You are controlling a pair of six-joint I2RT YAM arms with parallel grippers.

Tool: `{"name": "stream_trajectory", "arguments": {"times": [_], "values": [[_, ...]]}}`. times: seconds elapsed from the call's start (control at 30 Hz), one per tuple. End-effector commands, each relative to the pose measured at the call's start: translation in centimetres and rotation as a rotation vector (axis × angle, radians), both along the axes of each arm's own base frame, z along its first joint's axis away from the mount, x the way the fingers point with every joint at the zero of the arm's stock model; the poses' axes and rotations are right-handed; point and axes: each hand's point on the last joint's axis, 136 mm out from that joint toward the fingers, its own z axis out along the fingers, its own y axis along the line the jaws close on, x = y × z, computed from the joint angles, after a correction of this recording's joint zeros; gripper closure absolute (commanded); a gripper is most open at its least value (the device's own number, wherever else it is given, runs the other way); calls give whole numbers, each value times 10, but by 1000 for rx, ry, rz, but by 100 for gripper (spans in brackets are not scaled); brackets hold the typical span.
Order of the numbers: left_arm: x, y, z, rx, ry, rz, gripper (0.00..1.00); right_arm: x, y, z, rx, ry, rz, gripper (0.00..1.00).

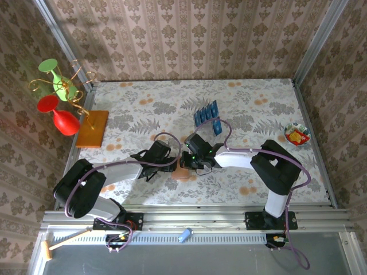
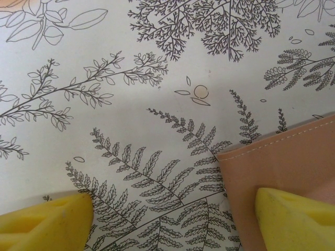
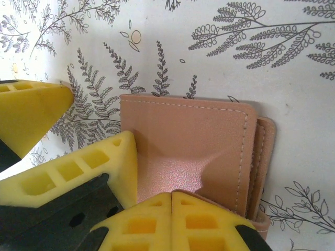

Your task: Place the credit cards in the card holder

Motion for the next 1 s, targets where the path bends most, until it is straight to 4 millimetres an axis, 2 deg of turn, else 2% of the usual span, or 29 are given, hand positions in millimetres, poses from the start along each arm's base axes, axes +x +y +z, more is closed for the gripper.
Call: {"name": "stream_trajectory", "arguments": {"times": [0.0, 0.37, 0.67, 0.9, 0.97], "values": [[-22, 4, -26, 25, 102, -23, 18, -29, -23, -40, -127, 109, 0, 100], [-21, 4, -25, 27, 99, -23, 18, -48, -56, -67, -238, 167, -53, 100], [-21, 4, -23, 26, 95, -23, 18, -50, -57, -73, -300, 173, -40, 100], [-21, 5, -22, 25, 94, -23, 18, -67, -72, -89, -391, 207, -7, 100], [-21, 5, -22, 25, 93, -23, 18, -69, -71, -88, -384, 210, 3, 100]]}}
